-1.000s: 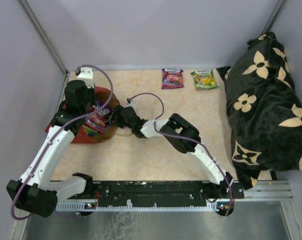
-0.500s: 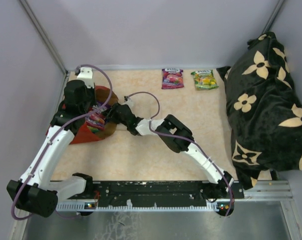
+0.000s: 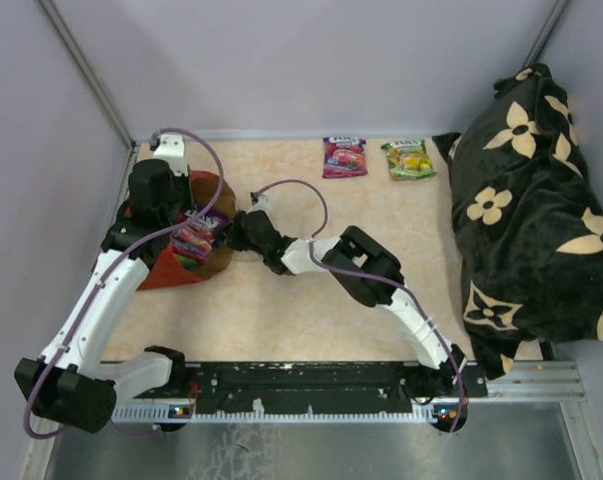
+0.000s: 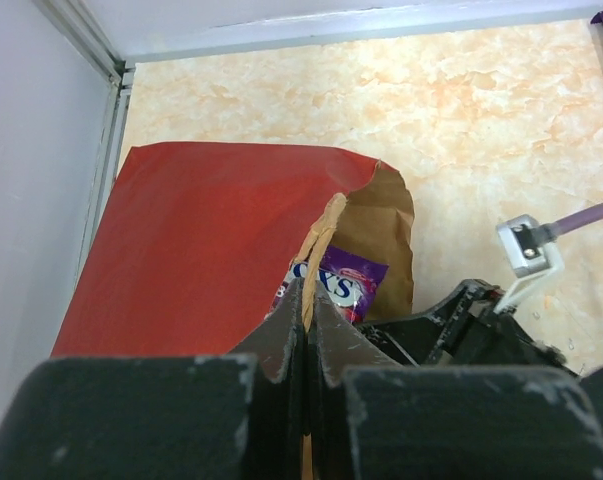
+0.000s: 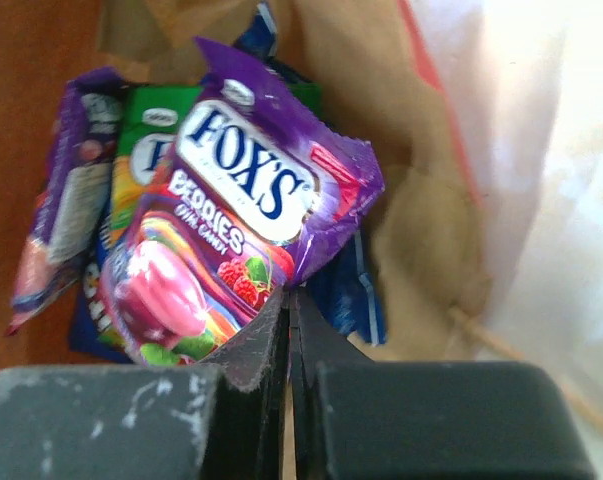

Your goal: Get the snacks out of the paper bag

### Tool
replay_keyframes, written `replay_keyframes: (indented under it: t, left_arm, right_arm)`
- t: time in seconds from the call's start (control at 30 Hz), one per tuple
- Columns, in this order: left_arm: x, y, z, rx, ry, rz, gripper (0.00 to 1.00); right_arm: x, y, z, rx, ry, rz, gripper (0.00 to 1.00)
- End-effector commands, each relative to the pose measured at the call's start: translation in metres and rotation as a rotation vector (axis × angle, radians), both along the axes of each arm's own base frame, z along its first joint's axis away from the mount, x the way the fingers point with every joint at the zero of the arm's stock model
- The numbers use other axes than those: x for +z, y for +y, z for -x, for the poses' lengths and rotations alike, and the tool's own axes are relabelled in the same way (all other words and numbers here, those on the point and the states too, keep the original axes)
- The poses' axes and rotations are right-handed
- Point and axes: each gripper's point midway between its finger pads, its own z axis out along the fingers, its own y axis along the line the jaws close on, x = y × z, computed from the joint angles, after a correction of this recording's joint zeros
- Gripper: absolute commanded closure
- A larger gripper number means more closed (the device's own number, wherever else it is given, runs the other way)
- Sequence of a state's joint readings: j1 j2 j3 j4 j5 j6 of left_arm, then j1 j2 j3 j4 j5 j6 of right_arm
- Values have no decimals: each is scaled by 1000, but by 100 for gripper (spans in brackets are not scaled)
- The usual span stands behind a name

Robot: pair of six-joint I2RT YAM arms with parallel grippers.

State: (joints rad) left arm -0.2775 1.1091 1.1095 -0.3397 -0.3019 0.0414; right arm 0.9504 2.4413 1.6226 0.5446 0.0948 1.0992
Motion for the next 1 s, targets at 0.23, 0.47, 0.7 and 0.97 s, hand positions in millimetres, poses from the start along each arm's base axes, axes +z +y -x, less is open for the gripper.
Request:
replay_keyframes:
  t: [0.23,0.47,0.7,0.97]
  left_arm:
    - [8,6,-2,33,-23,15,100]
    - [8,7,2,37,-20,35,100]
    - [9,3,4,19,-13,58,100]
    - [0,2,-3,26,21,56,100]
  right_arm:
    - [156,-32,40,172,-269,-103,100]
    - [147,-128,41,206,-281,-31,100]
    - [90,-250,14,125,-153,151,100]
    - [55,-346,-2,38,-10,401,100]
